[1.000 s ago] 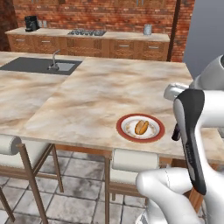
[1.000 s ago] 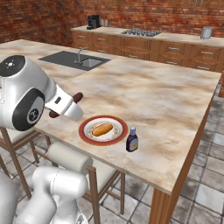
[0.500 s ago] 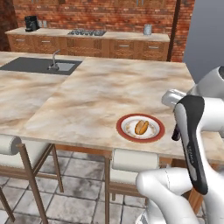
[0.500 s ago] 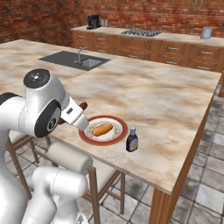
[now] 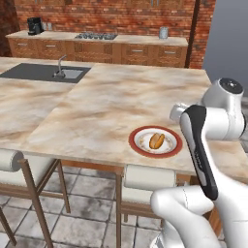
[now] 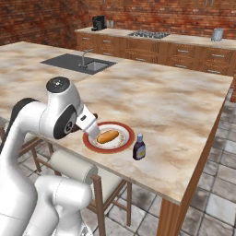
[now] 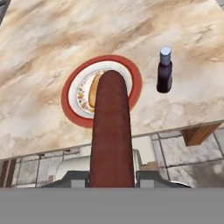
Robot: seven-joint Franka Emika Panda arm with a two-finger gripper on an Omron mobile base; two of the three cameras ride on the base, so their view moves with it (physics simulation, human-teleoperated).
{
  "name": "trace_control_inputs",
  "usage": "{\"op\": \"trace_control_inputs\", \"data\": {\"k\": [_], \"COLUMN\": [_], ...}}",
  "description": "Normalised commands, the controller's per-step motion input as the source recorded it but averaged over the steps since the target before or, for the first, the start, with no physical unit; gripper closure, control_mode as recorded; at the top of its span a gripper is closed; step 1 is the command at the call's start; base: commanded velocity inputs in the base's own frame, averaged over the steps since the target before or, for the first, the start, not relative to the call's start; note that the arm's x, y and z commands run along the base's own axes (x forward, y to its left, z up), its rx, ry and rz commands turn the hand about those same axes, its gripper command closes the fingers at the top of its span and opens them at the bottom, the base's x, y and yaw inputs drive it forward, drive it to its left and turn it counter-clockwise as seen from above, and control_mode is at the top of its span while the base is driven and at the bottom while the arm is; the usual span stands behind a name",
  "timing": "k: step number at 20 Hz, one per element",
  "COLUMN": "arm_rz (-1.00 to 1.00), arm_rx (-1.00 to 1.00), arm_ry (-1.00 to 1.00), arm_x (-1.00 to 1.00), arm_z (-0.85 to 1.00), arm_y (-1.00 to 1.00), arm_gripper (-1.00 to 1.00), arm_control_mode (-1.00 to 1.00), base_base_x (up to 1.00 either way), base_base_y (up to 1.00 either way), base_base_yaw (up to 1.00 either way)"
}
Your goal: Move the hot dog bun to the plate on the dining table and place the condiment next to that plate. Then navigate to the fridge and take the sausage and place it on the plate as well.
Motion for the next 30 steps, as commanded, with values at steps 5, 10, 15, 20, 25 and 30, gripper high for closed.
{"op": "trace_control_inputs", "data": {"k": [5,10,15,20,25,30], "arm_rz": [0.00,0.00,0.00,0.00,0.00,0.00], "arm_rx": [0.00,0.00,0.00,0.00,0.00,0.00], "arm_ry": [0.06,0.02,0.00,0.00,0.01,0.00], "arm_x": [0.50,0.39,0.46,0.47,0.38,0.27], "arm_z": [-0.50,-0.57,-0.50,-0.47,-0.44,-0.41], "arm_y": [0.00,-0.03,-0.08,-0.10,-0.10,-0.03], "arm_gripper": [1.00,1.00,1.00,1.00,1.00,1.00], "arm_control_mode": [-1.00,-1.00,-1.00,-1.00,-1.00,-1.00], "base_base_x": [0.00,0.00,0.00,0.00,0.00,0.00], "base_base_y": [0.00,0.00,0.00,0.00,0.00,0.00], "base_base_yaw": [0.00,0.00,0.00,0.00,0.00,0.00]}}
